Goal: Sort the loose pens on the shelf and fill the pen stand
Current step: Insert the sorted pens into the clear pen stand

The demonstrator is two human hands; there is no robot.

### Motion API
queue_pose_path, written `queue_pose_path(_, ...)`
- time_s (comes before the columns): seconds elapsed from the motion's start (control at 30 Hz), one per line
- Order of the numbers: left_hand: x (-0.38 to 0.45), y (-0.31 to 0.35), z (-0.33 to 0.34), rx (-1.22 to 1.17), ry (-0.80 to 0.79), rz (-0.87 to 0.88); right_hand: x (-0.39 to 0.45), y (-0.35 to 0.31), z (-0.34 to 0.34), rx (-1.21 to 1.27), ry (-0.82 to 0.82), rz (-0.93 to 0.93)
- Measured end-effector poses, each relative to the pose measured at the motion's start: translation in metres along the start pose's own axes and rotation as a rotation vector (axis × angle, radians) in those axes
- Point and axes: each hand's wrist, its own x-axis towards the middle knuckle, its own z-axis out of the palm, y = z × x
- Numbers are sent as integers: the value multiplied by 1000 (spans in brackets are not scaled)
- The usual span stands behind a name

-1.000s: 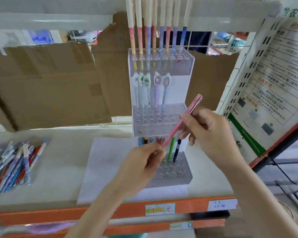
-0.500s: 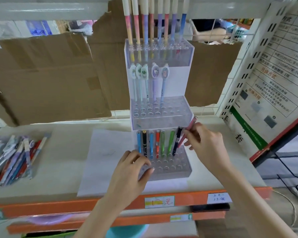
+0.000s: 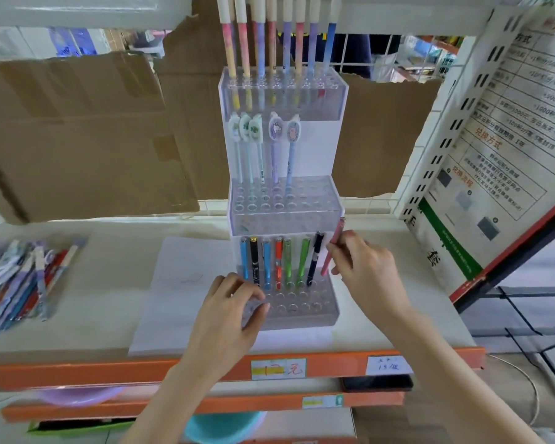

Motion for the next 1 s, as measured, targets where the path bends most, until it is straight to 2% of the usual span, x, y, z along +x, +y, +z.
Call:
queue_pose_path(0.2,-2,8,5,41,40,-50,-1,8,11,-20,-35,-103)
queue_pose_path(0.57,-10,15,9,50,70,-151,-7,27,23,-192,-132,-59)
queue_pose_path(0.77,-10,15,7,47,73,-115,-21,27,17,-176,-129,-12)
queue_pose_path(0.9,-15,-1,0,19,82,-74,-32,8,23,-281,12,-228)
queue_pose_path(1.0,-21,-25,-17,-2,82,-89,-36,-23,51,-280,-10,-440)
